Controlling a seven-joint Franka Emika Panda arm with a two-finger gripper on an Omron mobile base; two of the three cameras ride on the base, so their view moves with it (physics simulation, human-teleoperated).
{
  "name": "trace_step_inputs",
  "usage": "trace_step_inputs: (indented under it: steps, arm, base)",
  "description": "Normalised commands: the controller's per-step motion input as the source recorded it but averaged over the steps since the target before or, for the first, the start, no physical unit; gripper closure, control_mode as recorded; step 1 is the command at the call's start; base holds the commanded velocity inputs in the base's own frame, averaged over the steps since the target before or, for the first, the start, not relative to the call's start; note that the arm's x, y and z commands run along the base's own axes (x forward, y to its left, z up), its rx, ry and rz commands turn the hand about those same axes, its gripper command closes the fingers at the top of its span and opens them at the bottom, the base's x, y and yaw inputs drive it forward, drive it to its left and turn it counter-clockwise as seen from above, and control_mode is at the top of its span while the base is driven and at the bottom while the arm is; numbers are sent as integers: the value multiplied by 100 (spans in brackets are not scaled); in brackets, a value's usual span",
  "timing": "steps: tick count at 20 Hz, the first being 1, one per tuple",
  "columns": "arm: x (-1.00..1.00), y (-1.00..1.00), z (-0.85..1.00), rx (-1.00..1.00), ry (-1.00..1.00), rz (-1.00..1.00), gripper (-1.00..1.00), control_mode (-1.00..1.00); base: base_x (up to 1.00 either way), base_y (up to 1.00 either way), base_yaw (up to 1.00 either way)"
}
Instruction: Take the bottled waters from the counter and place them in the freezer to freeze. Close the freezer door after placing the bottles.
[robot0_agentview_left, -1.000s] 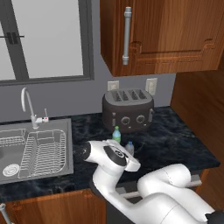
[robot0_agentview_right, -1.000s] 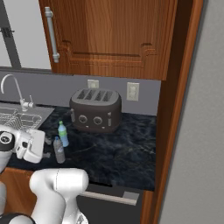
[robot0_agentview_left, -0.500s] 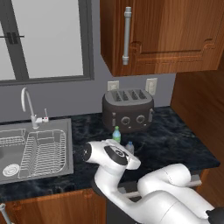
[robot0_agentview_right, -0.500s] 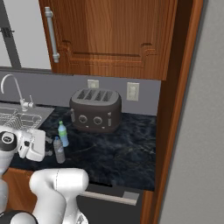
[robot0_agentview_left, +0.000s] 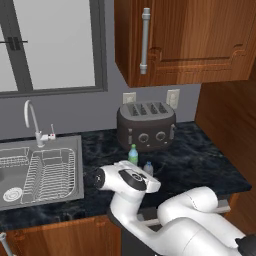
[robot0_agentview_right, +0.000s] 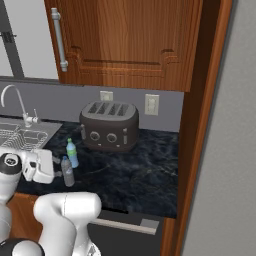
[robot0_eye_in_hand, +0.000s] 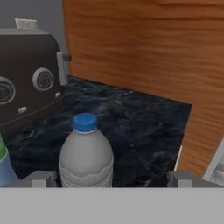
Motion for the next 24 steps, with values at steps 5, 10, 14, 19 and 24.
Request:
trace_step_inputs:
  steps: [5,10,14,19,24]
  arm:
    - [9,0,-12,-8,2,7,-100,-100]
    - [4,0,-4,-8,0,6,-100,-100]
    - [2,0,-7,-6,0,5,-100,-100]
    - [0,0,-7,-5,0,2,-100,-100]
    - [0,0,0,-1,0,1,-100,-100]
  base:
    - [0,0,0]
    - [0,0,0]
    - [0,0,0]
    - [0,0,0]
    - [0,0,0]
